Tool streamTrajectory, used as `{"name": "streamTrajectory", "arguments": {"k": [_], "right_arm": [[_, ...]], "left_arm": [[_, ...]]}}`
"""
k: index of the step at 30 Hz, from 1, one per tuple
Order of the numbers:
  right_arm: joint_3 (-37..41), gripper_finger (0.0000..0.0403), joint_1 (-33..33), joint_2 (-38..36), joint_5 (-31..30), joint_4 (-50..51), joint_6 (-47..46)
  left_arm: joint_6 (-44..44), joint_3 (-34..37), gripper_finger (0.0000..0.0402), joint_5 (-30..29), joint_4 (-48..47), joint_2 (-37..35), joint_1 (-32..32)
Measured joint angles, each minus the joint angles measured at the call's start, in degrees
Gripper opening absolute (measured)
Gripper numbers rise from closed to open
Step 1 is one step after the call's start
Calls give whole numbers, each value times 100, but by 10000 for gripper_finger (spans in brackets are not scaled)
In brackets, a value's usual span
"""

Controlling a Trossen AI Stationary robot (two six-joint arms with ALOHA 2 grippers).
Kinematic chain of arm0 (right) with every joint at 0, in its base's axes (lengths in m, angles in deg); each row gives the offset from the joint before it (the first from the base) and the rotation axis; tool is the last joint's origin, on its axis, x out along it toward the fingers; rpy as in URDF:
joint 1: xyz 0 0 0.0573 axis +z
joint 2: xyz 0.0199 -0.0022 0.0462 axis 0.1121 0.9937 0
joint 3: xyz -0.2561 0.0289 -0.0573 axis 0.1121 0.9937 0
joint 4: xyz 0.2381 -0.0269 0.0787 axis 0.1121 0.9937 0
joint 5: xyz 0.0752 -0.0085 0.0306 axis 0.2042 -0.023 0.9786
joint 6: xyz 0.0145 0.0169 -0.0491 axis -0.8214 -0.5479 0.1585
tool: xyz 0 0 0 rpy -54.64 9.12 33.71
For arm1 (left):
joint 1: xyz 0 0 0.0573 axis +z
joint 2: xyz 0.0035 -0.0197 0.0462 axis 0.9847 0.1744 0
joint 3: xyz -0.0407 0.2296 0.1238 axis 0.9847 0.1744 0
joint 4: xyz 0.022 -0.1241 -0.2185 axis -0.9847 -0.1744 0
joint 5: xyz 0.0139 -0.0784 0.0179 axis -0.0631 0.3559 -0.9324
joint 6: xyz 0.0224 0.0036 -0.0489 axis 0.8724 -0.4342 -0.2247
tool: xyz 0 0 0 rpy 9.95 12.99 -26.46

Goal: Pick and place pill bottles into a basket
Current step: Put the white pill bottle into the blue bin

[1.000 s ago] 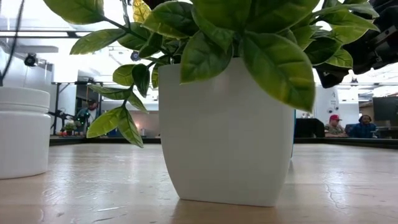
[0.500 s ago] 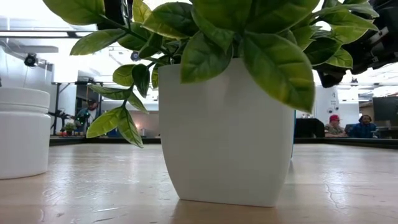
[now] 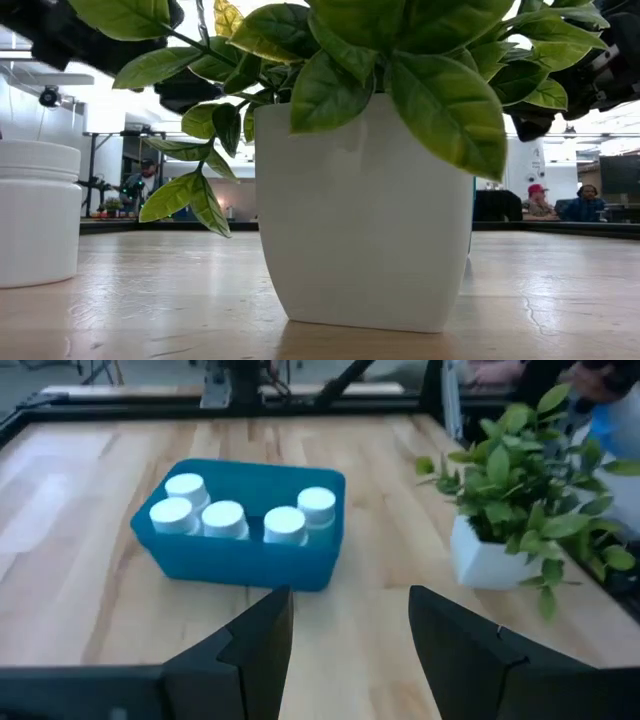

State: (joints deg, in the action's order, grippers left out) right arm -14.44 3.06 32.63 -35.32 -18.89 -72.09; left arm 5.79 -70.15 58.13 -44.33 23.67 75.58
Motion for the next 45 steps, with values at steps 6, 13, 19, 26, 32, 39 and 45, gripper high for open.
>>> {"name": "streamTrajectory", "arguments": {"k": [6,13,19,26,32,39,45], "right_arm": [[0,8,0,0,-3,-55,-56],[0,8,0,0,0,-253,-74],[0,8,0,0,-28,-251,-221],[0,8,-1,0,-151,-248,-358],[0,8,0,0,-155,-249,-375],[0,8,-2,0,-309,-247,-696],[1,8,-1,0,-315,-247,-714]], "left_arm": [[-312,835,183,-17,1235,-275,-296],[-550,1402,183,-433,1714,-431,-683],[-593,1403,182,-571,1569,-431,-1212],[-426,1686,182,-1649,1365,-1121,-1767],[-374,2052,182,-1745,1356,-1998,-1785],[-317,2371,182,-1574,944,-2750,-1785],[-601,2381,182,-885,697,-3071,-1785]]}}
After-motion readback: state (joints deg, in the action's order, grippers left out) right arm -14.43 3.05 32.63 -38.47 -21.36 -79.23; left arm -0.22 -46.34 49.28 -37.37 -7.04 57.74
